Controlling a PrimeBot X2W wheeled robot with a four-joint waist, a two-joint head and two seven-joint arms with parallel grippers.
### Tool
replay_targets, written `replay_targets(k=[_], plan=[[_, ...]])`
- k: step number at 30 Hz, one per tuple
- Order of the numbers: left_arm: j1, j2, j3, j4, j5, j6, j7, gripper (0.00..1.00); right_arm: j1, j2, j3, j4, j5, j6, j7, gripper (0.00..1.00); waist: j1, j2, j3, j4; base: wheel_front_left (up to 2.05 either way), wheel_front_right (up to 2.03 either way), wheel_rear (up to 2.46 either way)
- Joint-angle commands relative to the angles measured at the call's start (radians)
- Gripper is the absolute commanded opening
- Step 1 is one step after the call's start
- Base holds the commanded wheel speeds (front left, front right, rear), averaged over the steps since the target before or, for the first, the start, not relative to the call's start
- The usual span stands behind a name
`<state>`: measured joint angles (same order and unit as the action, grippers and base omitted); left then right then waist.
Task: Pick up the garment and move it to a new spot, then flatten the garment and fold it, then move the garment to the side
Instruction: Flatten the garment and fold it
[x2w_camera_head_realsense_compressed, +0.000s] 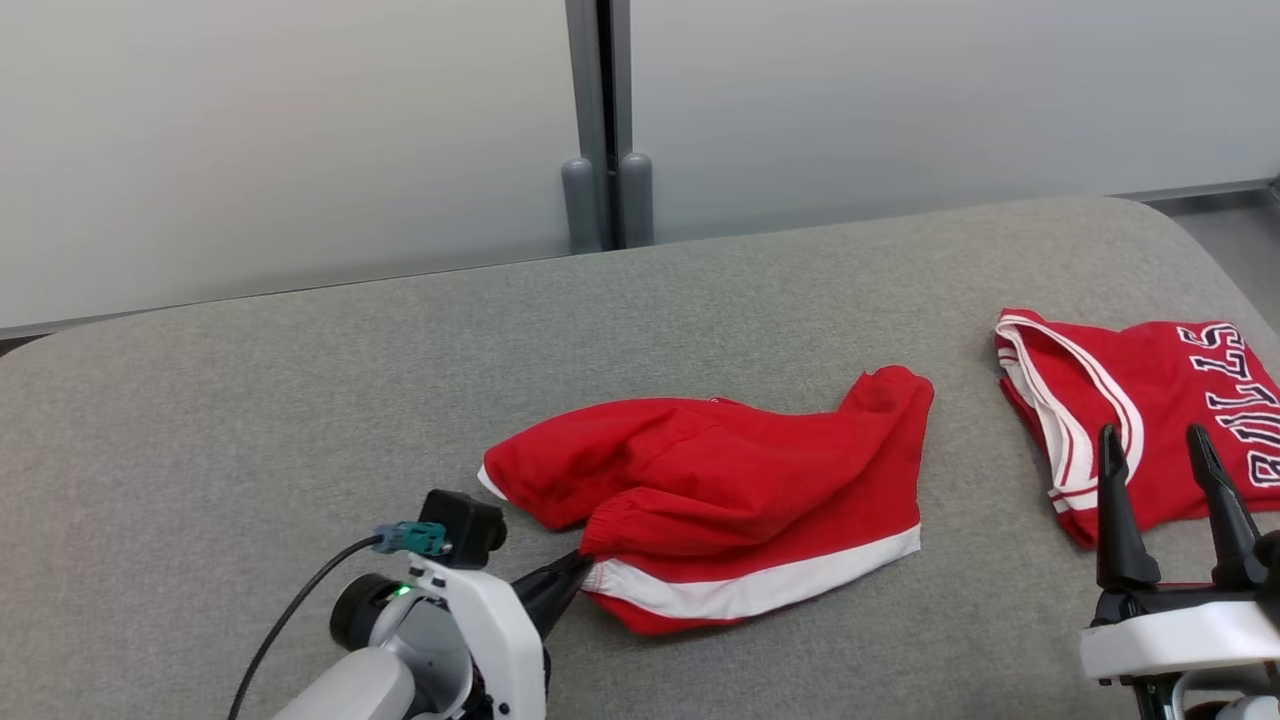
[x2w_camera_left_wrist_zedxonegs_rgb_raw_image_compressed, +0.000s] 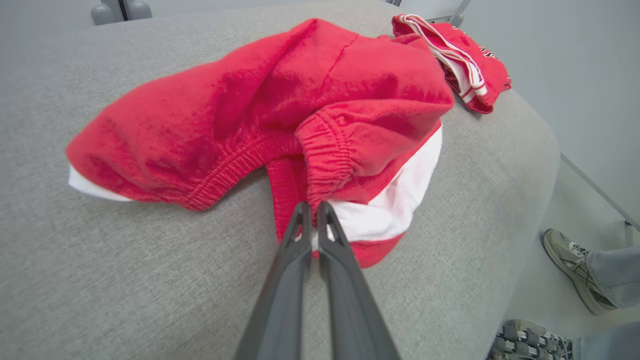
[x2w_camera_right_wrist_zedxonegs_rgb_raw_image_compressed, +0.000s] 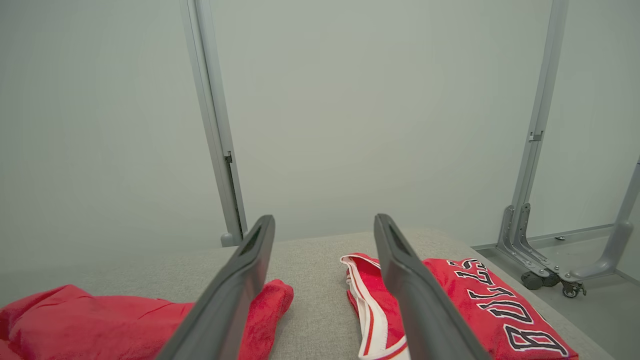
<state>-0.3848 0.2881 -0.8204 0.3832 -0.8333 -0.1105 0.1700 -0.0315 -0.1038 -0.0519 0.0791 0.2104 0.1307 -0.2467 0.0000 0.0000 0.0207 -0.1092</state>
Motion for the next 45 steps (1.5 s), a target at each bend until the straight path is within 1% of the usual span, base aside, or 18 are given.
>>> replay_targets(k=[1, 2, 3, 4, 5, 9, 12, 14, 17, 18, 19, 22, 25, 32, 35, 38, 43, 45], plan=[[0.02, 0.018, 0.014, -0.011, -0.012, 0.014, -0.005, 0.0, 0.009, -0.007, -0.001, 0.002, 0.0, 0.0, -0.002, 1.0, 0.0, 0.0, -0.017, 0.022, 0.0, 0.0, 0.0], [0.047, 0.046, 0.038, -0.044, -0.026, 0.044, -0.004, 0.0, 0.015, -0.009, 0.0, 0.002, 0.002, 0.0, 0.0, 1.0, 0.0, 0.0, -0.023, 0.039, 0.0, 0.0, 0.0], [0.047, 0.046, 0.038, -0.044, -0.026, 0.044, -0.004, 0.0, 0.015, -0.009, 0.0, 0.002, 0.002, 0.0, 0.0, 1.0, 0.0, 0.0, -0.023, 0.039, 0.0, 0.0, 0.0], [0.08, 0.08, 0.063, -0.08, -0.038, 0.086, -0.004, 0.0, 0.02, -0.01, -0.002, 0.003, 0.004, 0.0, 0.002, 1.0, 0.0, 0.0, -0.027, 0.054, 0.0, 0.0, 0.0], [0.08, 0.08, 0.063, -0.08, -0.038, 0.086, -0.004, 0.0, 0.02, -0.01, -0.002, 0.003, 0.004, 0.0, 0.002, 1.0, 0.0, 0.0, -0.027, 0.054, 0.0, 0.0, 0.0], [0.155, 0.141, 0.125, -0.138, -0.069, 0.178, -0.014, 0.0, 0.025, -0.012, -0.001, 0.005, 0.005, 0.0, 0.004, 1.0, 0.0, 0.0, -0.031, 0.077, 0.0, 0.0, 0.0], [0.204, 0.184, 0.157, -0.141, -0.065, 0.247, -0.022, 0.0, 0.028, -0.011, 0.006, 0.006, 0.005, 0.0, 0.009, 1.0, 0.0, 0.0, -0.029, 0.084, 0.0, 0.0, 0.0], [0.242, 0.182, 0.173, -0.135, -0.088, 0.27, -0.032, 0.0, 0.027, -0.016, 0.009, 0.01, 0.008, 0.0, 0.017, 1.0, 0.0, 0.0, -0.025, 0.09, 0.0, 0.0, 0.0], [0.254, 0.18, 0.168, -0.11, -0.078, 0.276, -0.052, 0.0, 0.028, -0.021, 0.011, 0.013, 0.007, 0.0, 0.023, 1.0, 0.0, 0.0, -0.02, 0.093, 0.0, 0.0, 0.0], [0.258, 0.171, 0.166, -0.101, -0.075, 0.275, -0.061, 0.35, 0.029, -0.021, 0.011, 0.012, 0.006, 0.0, 0.024, 1.0, 0.0, 0.0, -0.02, 0.094, 0.0, 0.0, 0.0], [0.259, 0.163, 0.165, -0.097, -0.076, 0.271, -0.069, 0.99, 0.031, -0.022, 0.01, 0.012, 0.005, 0.0, 0.026, 1.0, 0.0, 0.0, -0.02, 0.095, 0.0, 0.0, 0.0], [0.256, 0.154, 0.165, -0.095, -0.07, 0.263, -0.095, 1.0, 0.036, -0.022, 0.007, 0.009, 0.004, 0.0, 0.027, 1.0, 0.0, 0.0, -0.023, 0.102, 0.0, 0.0, 0.0], [0.252, 0.163, 0.173, -0.112, -0.05, 0.274, -0.133, 1.0, 0.036, -0.019, 0.007, 0.012, 0.002, 0.0, 0.029, 1.0, 0.0, 0.0, -0.03, 0.111, 0.0, 0.0, 0.0], [0.263, 0.212, 0.186, -0.246, 0.043, 0.346, -0.228, 1.0, 0.041, -0.019, 0.003, 0.014, 0.009, 0.0, 0.021, 1.0, 0.0, 0.0, -0.049, 0.123, 0.0, 0.0, 0.0], [0.27, 0.219, 0.193, -0.304, 0.06, 0.365, -0.249, 1.0, 0.041, -0.017, 0.006, 0.013, 0.01, 0.0, 0.021, 1.0, 0.0, 0.0, -0.051, 0.124, 0.0, 0.0, 0.0], [0.279, 0.213, 0.2, -0.346, 0.067, 0.38, -0.275, 1.0, 0.041, -0.016, 0.014, 0.015, 0.013, 0.0, 0.024, 1.0, 0.0, 0.0, -0.051, 0.123, 0.0, 0.0, 0.0], [0.285, 0.203, 0.212, -0.374, 0.083, 0.391, -0.332, 1.0, 0.018, -0.031, 0.057, 0.02, 0.017, 0.0, 0.041, 1.0, 0.0, 0.0, -0.046, 0.127, 0.0, 0.0, 0.0], [0.284, 0.199, 0.216, -0.378, 0.091, 0.392, -0.357, 1.0, -0.006, -0.046, 0.101, 0.03, 0.025, 0.0, 0.063, 1.0, 0.0, 0.0, -0.042, 0.134, 0.0, 0.0, 0.0]])
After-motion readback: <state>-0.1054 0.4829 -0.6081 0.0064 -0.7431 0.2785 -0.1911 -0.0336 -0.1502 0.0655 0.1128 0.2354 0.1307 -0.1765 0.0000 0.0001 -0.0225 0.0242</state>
